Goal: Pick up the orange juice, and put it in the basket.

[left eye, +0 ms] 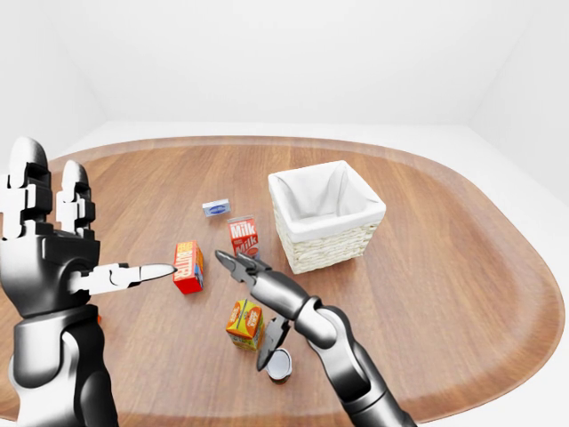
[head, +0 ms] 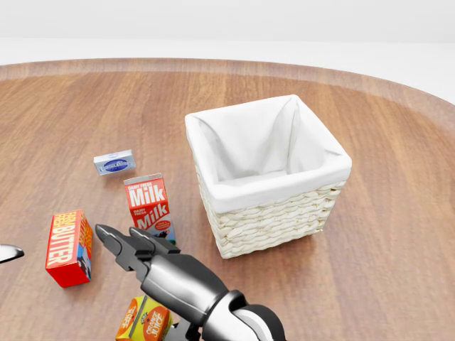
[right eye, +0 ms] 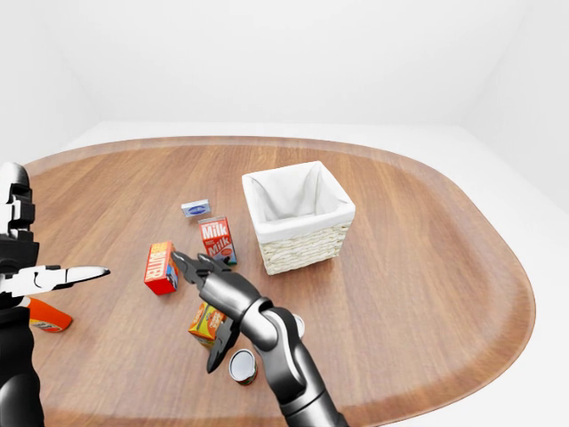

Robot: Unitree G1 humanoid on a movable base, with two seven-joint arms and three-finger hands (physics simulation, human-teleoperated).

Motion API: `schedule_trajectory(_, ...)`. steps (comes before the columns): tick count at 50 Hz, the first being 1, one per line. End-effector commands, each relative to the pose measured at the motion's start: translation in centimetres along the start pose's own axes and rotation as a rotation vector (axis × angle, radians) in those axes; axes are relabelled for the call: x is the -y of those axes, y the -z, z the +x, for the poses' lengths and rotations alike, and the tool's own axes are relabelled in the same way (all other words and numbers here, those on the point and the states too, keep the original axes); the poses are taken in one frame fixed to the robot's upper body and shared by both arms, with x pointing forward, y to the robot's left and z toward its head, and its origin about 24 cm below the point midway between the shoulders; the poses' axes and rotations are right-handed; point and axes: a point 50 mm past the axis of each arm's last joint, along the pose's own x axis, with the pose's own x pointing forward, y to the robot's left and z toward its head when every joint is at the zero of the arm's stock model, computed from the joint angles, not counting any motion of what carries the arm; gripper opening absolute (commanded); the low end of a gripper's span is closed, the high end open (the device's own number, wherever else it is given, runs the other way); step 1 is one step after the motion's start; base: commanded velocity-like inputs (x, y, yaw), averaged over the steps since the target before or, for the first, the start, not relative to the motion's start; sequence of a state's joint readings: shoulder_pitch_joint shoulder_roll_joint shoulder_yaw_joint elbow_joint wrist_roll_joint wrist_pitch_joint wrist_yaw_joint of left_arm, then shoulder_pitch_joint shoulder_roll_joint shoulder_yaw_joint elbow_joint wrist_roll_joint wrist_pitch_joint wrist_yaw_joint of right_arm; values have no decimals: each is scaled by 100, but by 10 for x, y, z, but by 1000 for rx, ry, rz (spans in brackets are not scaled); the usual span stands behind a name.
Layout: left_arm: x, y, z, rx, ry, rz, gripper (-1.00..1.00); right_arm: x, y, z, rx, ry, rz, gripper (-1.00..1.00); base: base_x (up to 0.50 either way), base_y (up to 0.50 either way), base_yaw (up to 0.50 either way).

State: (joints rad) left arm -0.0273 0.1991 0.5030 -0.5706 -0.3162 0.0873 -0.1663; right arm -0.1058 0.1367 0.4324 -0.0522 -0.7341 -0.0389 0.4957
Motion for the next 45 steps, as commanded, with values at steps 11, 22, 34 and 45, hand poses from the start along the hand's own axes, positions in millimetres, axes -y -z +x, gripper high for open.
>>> schedule_trajectory(11, 0, 3, 1, -10, 0, -2, 100, -16, 10, 6, -12, -26, 42, 100, 0, 0, 0)
schedule_trajectory(22, 0, 3, 1, -10, 0, -2, 100, -21, 18, 8, -37, -28, 78, 100, 0, 0, 0)
schedule_trajectory(34, 0, 3, 1, -10, 0, -2, 100, -26, 33, 6, -94, -28, 106, 100, 0, 0, 0)
schedule_trajectory(45, 0, 3, 1, -10, 0, -2, 100, -25, 40, 8, -119, -25, 116, 100, 0, 0, 0)
